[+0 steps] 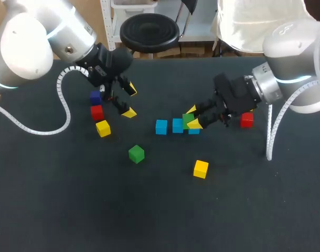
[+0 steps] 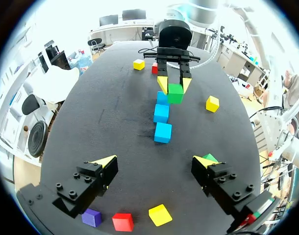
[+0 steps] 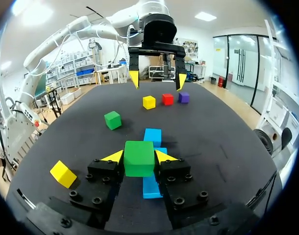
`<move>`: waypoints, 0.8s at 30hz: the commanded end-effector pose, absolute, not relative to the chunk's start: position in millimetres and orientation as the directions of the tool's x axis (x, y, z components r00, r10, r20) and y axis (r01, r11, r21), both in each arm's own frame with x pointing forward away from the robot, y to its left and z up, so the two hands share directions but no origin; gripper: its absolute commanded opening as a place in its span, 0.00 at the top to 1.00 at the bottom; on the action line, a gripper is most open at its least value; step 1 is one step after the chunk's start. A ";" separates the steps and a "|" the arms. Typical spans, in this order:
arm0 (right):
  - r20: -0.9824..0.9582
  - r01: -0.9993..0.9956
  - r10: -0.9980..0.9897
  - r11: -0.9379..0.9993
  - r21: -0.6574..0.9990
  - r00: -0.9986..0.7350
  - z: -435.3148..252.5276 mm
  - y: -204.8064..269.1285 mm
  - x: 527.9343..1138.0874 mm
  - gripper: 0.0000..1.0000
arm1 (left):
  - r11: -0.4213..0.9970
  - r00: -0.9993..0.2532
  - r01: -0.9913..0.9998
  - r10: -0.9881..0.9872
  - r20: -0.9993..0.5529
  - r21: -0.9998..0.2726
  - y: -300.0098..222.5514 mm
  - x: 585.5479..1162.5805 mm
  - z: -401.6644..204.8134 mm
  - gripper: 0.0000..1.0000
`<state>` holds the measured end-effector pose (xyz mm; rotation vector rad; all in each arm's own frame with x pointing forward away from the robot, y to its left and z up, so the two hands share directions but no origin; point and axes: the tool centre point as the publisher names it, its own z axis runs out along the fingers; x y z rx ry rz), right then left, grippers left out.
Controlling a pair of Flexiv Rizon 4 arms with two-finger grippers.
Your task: Place the blue cubes, place green cubes on the blue cubes, place the yellow cubes on the green cubes, then place the red cubes on the yellow cubes, and place purple cube on the red cubes.
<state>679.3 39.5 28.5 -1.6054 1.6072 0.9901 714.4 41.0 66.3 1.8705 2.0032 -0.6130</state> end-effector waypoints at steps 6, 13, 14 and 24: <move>-0.860 -0.996 -0.510 -0.063 0.061 -0.021 28.5 40.8 684.5 1.00 | 0.043 -0.080 0.996 0.852 -0.518 -0.083 41.6 713.9 65.8 0.00; -0.861 -0.996 -0.508 -0.065 0.066 -0.024 24.9 41.4 687.0 1.00 | 0.043 -0.080 0.996 0.852 -0.518 -0.083 41.6 713.9 65.8 0.00; -0.861 -0.996 -0.507 -0.064 0.067 -0.025 24.5 41.1 687.2 1.00 | 0.043 -0.080 0.996 0.852 -0.518 -0.083 41.6 713.9 65.8 0.00; -0.859 -0.996 -0.511 -0.061 0.071 -0.030 24.5 40.6 688.5 1.00 | 0.043 -0.080 0.996 0.852 -0.518 -0.083 41.6 713.9 65.8 0.00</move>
